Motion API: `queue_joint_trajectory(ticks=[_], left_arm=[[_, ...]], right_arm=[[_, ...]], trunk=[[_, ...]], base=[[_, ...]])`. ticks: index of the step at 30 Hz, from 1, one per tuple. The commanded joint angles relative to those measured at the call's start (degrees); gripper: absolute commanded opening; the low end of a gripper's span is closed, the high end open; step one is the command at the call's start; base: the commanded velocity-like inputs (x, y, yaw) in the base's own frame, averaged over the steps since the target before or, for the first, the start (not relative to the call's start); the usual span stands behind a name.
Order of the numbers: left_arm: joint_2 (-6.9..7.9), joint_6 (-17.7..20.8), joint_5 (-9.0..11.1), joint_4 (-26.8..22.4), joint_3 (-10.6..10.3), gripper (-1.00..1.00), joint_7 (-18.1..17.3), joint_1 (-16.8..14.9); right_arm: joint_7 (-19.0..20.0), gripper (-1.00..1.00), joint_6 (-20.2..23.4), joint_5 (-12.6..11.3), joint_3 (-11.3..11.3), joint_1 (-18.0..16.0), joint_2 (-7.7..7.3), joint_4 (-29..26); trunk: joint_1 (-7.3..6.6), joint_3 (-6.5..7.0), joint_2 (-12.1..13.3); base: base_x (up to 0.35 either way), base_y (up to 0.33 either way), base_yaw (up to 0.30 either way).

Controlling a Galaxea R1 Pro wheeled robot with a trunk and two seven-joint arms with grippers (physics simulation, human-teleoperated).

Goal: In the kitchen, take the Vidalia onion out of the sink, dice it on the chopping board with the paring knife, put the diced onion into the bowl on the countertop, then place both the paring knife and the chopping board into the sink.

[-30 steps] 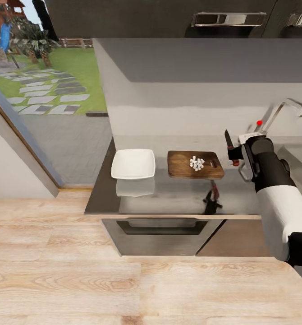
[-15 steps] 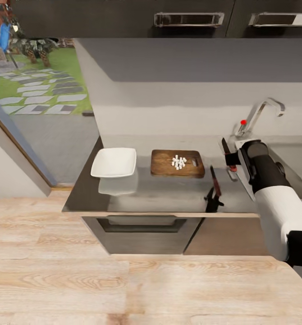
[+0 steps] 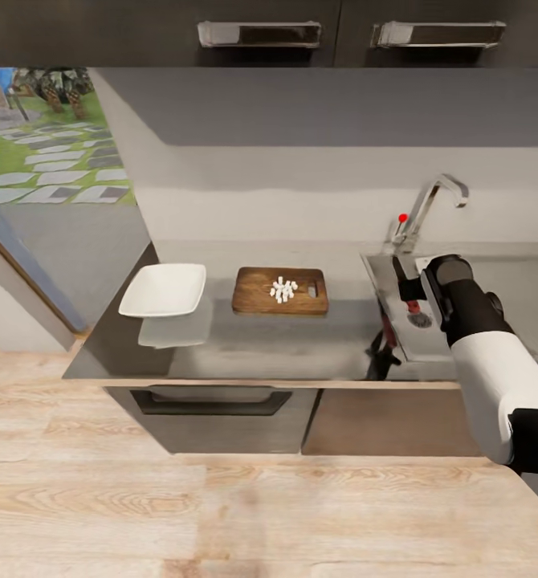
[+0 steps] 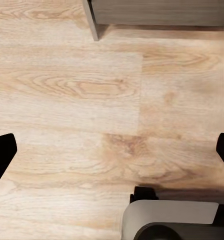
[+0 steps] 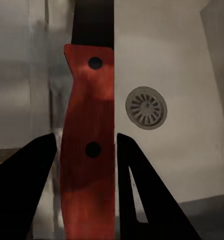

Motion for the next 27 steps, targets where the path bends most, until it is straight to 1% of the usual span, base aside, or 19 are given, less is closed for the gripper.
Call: queue_joint_trajectory(ticks=[1, 6, 10, 14, 22, 27], left_arm=[[-0.01, -0.4, 0.3, 0.2, -0.1, 1.0, -0.1, -0.1], [0.01, -0.4, 0.3, 0.2, -0.1, 1.0, -0.1, -0.1], [0.12, -0.4, 0.3, 0.2, -0.1, 1.0, -0.1, -0.1], [0.16, -0.4, 0.3, 0.2, -0.1, 1.0, -0.1, -0.1], [0.17, -0.4, 0.3, 0.2, -0.1, 1.0, -0.1, -0.1], [0.25, -0.4, 0.3, 0.2, -0.1, 1.0, -0.1, -0.1]], right_arm=[[0.4, -1.0, 0.2, 0.4, 0.0, 0.0, -0.02, 0.2], [0.4, -1.0, 0.0, 0.4, 0.0, 0.0, -0.02, 2.5], [0.4, -1.0, -2.1, 0.4, 0.0, 0.0, -0.02, 5.6], [0.5, -1.0, -6.8, 0.4, 0.0, 0.0, 0.02, 10.5], [0.6, -1.0, -13.6, 0.4, 0.0, 0.0, 0.14, 18.1], [0.5, -1.0, -19.6, 0.4, -0.1, 0.0, 0.29, 23.9]], trunk=[[0.02, -0.05, 0.0], [0.02, -0.05, 0.0], [0.02, -0.05, 0.0], [0.02, -0.05, 0.0], [0.02, -0.05, 0.0], [0.02, -0.05, 0.0]], base=[[0.104, -0.318, 0.0], [0.105, -0.315, 0.0], [0.044, -0.138, 0.0], [0.008, -0.025, 0.0], [0.001, -0.002, 0.0], [0.0, 0.0, 0.0]])
